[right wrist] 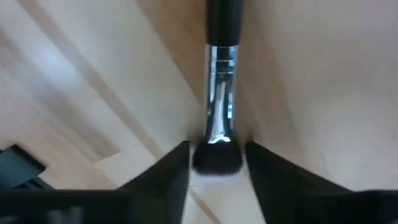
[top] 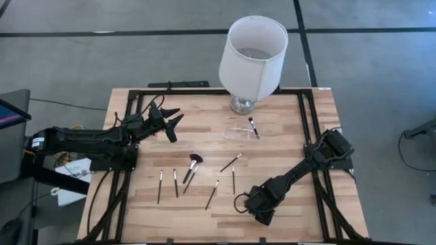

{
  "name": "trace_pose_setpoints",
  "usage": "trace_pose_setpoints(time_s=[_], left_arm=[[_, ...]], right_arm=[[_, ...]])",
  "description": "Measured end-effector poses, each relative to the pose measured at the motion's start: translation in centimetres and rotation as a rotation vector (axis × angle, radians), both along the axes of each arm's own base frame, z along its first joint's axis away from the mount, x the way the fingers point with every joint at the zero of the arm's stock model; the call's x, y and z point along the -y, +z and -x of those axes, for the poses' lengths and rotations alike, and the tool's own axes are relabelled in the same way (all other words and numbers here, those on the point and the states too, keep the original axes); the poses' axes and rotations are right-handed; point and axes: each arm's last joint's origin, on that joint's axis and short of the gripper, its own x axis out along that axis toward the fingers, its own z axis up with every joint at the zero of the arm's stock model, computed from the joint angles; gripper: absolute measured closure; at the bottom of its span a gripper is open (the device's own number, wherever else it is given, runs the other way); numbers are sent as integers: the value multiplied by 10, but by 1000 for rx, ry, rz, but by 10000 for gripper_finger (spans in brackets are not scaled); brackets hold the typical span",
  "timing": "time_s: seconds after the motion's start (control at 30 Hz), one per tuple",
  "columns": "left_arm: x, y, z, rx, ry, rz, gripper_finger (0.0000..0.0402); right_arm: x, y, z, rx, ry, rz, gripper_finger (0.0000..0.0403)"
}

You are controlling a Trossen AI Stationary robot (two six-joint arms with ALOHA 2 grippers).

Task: Put items in baskets/containers
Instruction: Put the powder brush into the transparent organizer

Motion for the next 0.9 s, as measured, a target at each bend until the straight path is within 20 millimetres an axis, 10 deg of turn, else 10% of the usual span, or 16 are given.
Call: trace_pose_setpoints(time_s=[0.2, 0.5, 0.9], left_arm=[[0, 0, 0, 0, 0, 0, 262], [0, 1, 0, 7, 0, -2, 262], [0, 1, 0, 6, 0, -2, 262]], right_arm=[[22, 12, 1, -76, -38, 97, 389], [63, 78, -3, -175, 57, 506, 397], [115, 111, -36, -144, 933, 1149, 399]])
